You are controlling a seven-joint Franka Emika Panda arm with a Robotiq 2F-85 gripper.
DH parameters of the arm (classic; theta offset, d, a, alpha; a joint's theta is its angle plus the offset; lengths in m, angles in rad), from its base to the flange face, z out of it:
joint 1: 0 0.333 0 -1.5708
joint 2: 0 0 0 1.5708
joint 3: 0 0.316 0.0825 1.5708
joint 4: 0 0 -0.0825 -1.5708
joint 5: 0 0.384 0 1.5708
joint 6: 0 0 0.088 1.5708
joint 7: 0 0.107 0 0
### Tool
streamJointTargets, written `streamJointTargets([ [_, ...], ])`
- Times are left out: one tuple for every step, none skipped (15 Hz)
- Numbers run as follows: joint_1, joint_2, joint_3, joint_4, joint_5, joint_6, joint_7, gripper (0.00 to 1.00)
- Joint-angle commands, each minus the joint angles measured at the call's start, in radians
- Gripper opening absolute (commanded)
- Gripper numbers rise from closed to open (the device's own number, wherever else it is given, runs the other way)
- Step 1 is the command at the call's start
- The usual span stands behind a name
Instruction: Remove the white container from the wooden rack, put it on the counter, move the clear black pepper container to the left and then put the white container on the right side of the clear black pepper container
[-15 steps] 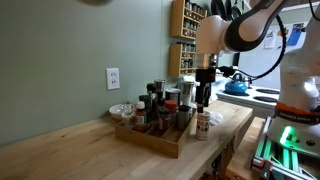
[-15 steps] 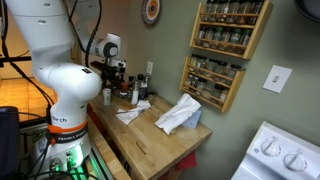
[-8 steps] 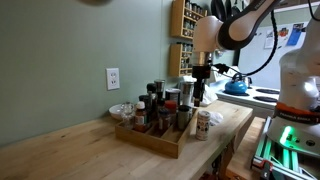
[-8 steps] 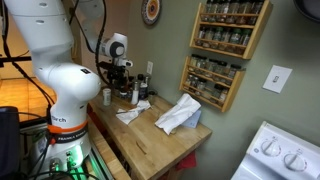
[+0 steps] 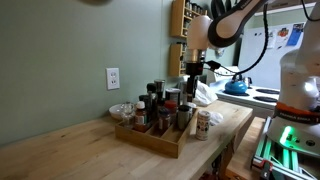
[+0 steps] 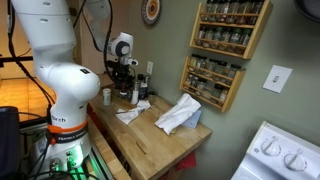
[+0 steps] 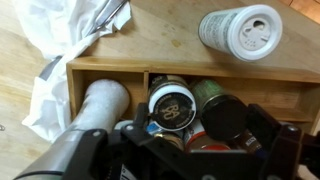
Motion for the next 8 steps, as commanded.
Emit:
streamJointTargets([
  [-0.001, 0.0, 0.001, 0.001, 0.001, -0.003, -0.002, 1.0],
  [-0.001, 0.0, 0.001, 0.001, 0.001, -0.003, -0.002, 1.0],
  [-0.001, 0.0, 0.001, 0.001, 0.001, -0.003, -0.002, 1.0],
  [-0.001, 0.0, 0.001, 0.001, 0.001, -0.003, -0.002, 1.0],
  [-0.001, 0.0, 0.001, 0.001, 0.001, -0.003, -0.002, 1.0],
  [-0.001, 0.0, 0.001, 0.001, 0.001, -0.003, -0.002, 1.0],
  [-0.002, 0.003, 0.006, 0.007, -0.012, 0.006, -0.002, 1.0],
  [-0.004, 0.014, 0.009, 0.023, -0.02, -0.01, 0.006, 1.0],
])
